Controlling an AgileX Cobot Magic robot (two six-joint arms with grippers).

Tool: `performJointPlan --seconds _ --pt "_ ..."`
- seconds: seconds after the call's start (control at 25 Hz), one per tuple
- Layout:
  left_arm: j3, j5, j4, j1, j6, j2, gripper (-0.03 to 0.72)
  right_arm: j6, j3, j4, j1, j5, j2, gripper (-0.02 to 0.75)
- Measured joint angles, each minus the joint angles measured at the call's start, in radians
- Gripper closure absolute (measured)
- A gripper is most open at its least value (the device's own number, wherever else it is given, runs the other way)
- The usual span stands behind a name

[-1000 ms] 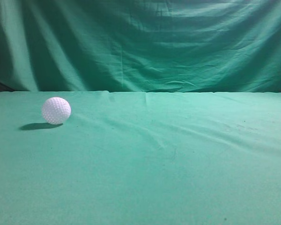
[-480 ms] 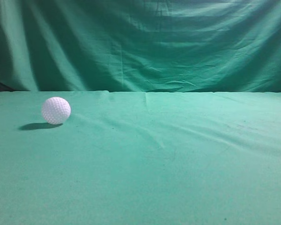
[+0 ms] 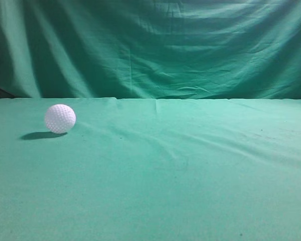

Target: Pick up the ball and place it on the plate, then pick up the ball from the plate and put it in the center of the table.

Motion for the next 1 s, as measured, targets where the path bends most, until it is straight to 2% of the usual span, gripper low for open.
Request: performJointPlan --seconds 0.12,0.28,0.4,0.44,0.64,0.8,1.0 --pt "0.000 0.000 0.009 0.000 0.000 0.000 0.641 0.000 0.002 -0.013 -0.105 -0.004 -0.021 0.738" --pt "0.000 0.000 0.011 0.000 0.000 0.000 0.641 -0.018 0.047 -0.016 -0.289 -0.031 -0.091 0.738" --pt "0.000 0.000 0.011 0.000 0.000 0.000 0.641 -0.030 0.136 -0.011 -0.434 -0.094 -0.168 0.738" --pt "0.000 0.000 0.011 0.000 0.000 0.000 0.641 -0.030 0.136 -0.011 -0.434 -0.094 -0.168 0.738" --pt "0.000 0.000 0.011 0.000 0.000 0.000 0.641 -0.047 0.309 0.035 -0.654 -0.170 -0.339 0.738" --pt "0.000 0.000 0.011 0.000 0.000 0.000 0.641 -0.051 0.395 0.031 -0.703 -0.187 -0.412 0.738" --pt "0.000 0.000 0.013 0.000 0.000 0.000 0.641 -0.054 0.508 0.026 -0.707 -0.238 -0.413 0.738"
